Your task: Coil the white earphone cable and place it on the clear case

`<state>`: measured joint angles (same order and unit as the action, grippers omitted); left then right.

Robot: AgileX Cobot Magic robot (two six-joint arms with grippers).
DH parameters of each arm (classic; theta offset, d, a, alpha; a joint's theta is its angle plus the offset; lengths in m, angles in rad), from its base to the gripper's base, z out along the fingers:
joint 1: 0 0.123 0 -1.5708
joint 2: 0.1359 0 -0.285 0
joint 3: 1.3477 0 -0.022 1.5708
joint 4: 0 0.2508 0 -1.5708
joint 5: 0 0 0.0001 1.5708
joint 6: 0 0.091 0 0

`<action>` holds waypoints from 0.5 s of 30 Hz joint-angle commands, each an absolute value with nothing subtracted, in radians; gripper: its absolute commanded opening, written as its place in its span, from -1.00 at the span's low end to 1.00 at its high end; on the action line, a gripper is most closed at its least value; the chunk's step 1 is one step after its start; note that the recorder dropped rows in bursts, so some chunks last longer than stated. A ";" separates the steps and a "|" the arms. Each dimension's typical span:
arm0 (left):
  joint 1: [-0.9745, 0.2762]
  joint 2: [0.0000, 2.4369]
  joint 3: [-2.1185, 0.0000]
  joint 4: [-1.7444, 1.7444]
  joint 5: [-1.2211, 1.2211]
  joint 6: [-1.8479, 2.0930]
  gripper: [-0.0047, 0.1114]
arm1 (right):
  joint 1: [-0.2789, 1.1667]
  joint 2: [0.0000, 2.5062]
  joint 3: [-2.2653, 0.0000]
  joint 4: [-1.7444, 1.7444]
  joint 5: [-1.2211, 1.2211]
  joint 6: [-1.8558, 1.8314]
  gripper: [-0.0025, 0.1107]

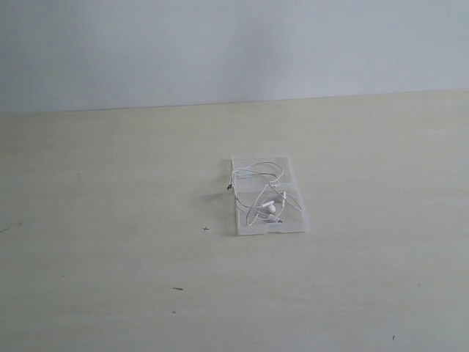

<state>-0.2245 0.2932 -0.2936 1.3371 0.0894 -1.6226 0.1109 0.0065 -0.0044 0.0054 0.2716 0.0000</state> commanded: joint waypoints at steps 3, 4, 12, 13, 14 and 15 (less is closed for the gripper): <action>-0.196 0.080 -0.304 1.310 0.069 -1.795 -0.92 | 0.105 0.000 0.000 0.000 0.266 -0.008 -0.96; -0.196 0.051 -0.312 1.294 0.067 -1.847 -0.92 | 0.105 0.000 0.000 0.000 0.266 -0.008 -0.96; -0.196 0.008 -0.387 1.188 0.349 -1.159 -0.92 | 0.105 0.000 0.000 0.000 0.266 -0.008 -0.96; -0.196 0.008 -0.387 1.119 0.391 -0.940 -0.92 | 0.105 0.000 0.000 0.000 0.266 -0.008 -0.96; -0.196 0.008 -0.387 1.020 0.428 -0.724 -0.92 | 0.105 0.000 0.000 0.000 0.266 -0.008 -0.96; -0.196 0.008 -0.387 0.910 0.465 -0.511 -0.92 | 0.105 0.000 0.000 0.000 0.266 -0.008 -0.96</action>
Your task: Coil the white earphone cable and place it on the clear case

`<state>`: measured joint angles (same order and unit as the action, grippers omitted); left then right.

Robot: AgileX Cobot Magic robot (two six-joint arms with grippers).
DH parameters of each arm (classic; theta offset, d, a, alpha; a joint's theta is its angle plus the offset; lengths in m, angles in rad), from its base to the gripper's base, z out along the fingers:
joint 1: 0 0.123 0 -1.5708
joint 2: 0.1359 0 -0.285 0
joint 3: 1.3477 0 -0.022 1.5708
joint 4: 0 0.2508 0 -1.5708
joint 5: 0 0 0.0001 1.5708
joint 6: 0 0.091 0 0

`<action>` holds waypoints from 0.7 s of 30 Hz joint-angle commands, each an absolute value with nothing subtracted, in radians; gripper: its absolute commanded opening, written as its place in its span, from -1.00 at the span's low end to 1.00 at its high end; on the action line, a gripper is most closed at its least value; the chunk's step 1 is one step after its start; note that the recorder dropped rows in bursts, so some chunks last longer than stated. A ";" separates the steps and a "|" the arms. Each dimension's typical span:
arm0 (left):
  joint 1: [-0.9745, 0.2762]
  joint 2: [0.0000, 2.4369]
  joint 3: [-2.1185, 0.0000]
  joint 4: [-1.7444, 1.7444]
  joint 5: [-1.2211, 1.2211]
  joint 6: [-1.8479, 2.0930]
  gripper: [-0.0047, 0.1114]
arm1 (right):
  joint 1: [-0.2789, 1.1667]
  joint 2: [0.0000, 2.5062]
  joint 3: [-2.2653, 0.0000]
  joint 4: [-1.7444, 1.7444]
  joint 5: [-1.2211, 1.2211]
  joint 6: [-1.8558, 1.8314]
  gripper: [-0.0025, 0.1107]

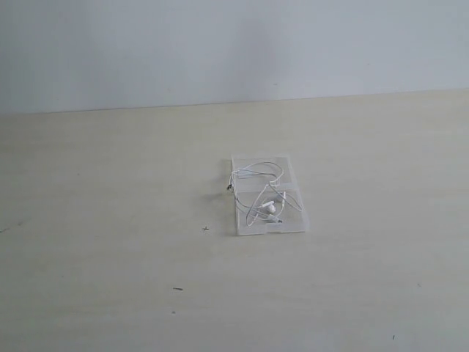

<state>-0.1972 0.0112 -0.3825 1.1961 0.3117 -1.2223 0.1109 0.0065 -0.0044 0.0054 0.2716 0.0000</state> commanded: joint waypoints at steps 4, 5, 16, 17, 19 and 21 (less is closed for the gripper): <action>-0.196 0.008 -0.384 0.222 0.604 0.315 -0.92 | 0.105 0.000 0.000 0.000 0.266 -0.008 -0.96; -0.196 0.008 -0.380 0.091 0.596 0.374 -0.92 | 0.105 0.000 0.000 0.000 0.266 -0.008 -0.96; -0.161 0.000 -0.091 -0.239 0.218 0.374 -0.92 | 0.105 0.000 0.000 0.000 0.266 -0.008 -0.96; -0.137 0.000 -0.069 -0.270 0.199 0.363 -0.92 | 0.105 0.000 0.000 0.000 0.266 -0.008 -0.96; -0.090 0.000 -0.042 -0.317 0.195 0.351 -0.92 | 0.105 0.000 0.000 0.000 0.266 -0.008 -0.96; -0.053 0.000 -0.020 -0.335 0.195 0.323 -0.92 | 0.105 0.000 0.000 0.000 0.266 -0.008 -0.96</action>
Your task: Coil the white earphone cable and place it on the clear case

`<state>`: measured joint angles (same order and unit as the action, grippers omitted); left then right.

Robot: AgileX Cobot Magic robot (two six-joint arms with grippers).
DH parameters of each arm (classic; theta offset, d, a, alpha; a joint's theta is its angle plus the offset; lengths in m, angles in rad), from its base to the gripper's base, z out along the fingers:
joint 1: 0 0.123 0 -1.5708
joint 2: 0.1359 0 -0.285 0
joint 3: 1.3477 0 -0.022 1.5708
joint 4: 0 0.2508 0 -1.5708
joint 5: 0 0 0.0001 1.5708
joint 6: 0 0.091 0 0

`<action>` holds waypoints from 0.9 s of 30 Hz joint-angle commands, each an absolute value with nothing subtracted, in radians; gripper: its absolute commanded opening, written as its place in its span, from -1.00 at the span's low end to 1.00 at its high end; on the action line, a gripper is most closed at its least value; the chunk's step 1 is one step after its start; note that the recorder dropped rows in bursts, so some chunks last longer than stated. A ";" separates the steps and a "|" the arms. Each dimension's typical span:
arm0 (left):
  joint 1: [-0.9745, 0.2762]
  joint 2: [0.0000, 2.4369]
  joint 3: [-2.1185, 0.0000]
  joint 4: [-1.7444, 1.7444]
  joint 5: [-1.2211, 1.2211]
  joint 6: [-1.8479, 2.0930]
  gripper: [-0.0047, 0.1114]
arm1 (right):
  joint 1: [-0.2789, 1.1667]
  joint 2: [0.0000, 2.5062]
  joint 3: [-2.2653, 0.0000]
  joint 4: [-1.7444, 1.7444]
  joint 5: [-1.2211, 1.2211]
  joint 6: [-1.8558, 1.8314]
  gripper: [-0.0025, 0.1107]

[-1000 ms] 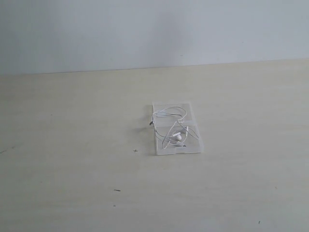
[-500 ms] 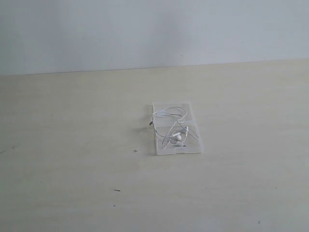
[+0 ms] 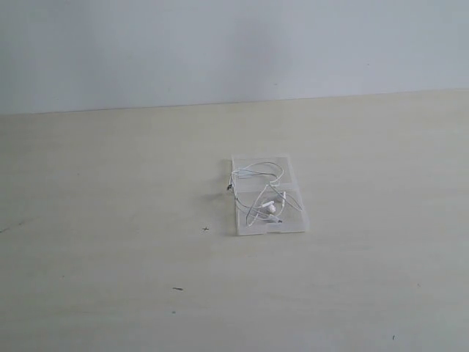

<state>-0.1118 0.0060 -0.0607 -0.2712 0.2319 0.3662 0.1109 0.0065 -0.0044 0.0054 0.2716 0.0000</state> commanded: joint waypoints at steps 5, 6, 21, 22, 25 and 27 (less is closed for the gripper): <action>0.052 0.000 0.000 -0.322 0.258 0.199 -0.92 | 0.105 0.000 0.000 0.000 0.266 -0.008 -0.96; 0.064 0.000 0.000 -0.323 0.270 0.189 -0.92 | 0.105 0.000 0.000 0.000 0.266 -0.008 -0.96; 0.118 0.000 0.000 -0.161 0.357 0.050 -0.92 | 0.105 0.000 0.000 0.026 0.266 -0.008 -0.96; 0.118 0.000 0.000 -0.146 0.357 0.050 -0.92 | 0.105 0.000 0.000 0.026 0.266 -0.008 -0.96; 0.118 0.000 0.000 -0.114 0.357 0.050 -0.92 | 0.105 0.000 0.000 0.026 0.266 -0.008 -0.96; 0.118 0.000 0.000 -0.100 0.356 0.050 -0.92 | 0.105 0.000 0.000 0.026 0.266 -0.008 -0.96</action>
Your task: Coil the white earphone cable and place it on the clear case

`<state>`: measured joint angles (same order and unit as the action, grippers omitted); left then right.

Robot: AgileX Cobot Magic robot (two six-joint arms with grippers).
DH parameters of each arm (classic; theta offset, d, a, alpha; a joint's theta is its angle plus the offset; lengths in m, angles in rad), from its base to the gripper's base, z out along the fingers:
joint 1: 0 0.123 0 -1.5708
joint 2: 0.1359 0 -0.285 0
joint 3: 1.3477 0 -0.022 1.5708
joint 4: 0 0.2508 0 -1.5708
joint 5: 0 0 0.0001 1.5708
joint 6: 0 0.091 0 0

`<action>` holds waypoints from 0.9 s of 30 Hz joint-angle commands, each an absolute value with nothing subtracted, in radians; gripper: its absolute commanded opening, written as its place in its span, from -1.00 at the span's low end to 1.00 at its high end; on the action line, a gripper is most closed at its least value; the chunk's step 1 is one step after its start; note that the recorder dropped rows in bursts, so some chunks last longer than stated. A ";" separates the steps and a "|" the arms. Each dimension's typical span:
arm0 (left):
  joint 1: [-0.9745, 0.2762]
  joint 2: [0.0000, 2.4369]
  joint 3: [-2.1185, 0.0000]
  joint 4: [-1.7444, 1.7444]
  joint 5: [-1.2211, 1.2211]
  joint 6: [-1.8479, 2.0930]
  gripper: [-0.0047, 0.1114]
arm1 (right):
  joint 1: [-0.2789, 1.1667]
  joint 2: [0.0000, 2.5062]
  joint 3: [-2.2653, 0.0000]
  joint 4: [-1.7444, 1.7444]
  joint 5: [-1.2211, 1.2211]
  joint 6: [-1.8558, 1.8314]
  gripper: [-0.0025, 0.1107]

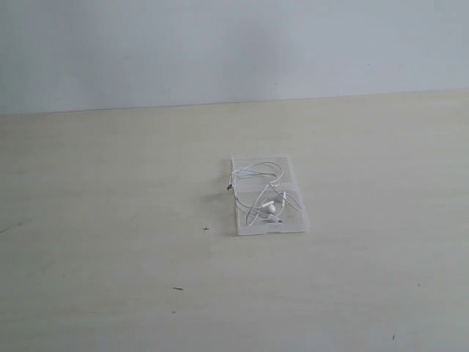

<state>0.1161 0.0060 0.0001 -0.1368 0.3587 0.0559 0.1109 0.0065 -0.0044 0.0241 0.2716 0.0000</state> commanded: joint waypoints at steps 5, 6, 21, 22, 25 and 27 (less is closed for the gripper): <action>0.118 0.000 0.000 -0.098 0.356 -0.057 -0.92 | 0.105 0.000 0.000 0.026 0.266 -0.008 -0.96; 0.118 0.000 0.000 -0.098 0.356 -0.093 -0.92 | 0.105 0.000 0.000 0.026 0.266 -0.008 -0.96; 0.118 0.000 0.000 -0.021 0.356 -0.105 -0.92 | 0.105 0.000 0.000 0.026 0.266 -0.008 -0.96; 0.118 0.000 0.000 -0.021 0.356 -0.105 -0.92 | 0.105 0.000 0.000 0.026 0.266 -0.008 -0.96; 0.118 0.000 0.000 -0.021 0.356 -0.105 -0.92 | 0.105 0.000 0.000 0.028 0.266 -0.008 -0.96; 0.118 0.000 0.000 -0.021 0.356 -0.105 -0.92 | 0.105 0.000 0.000 0.028 0.266 -0.008 -0.96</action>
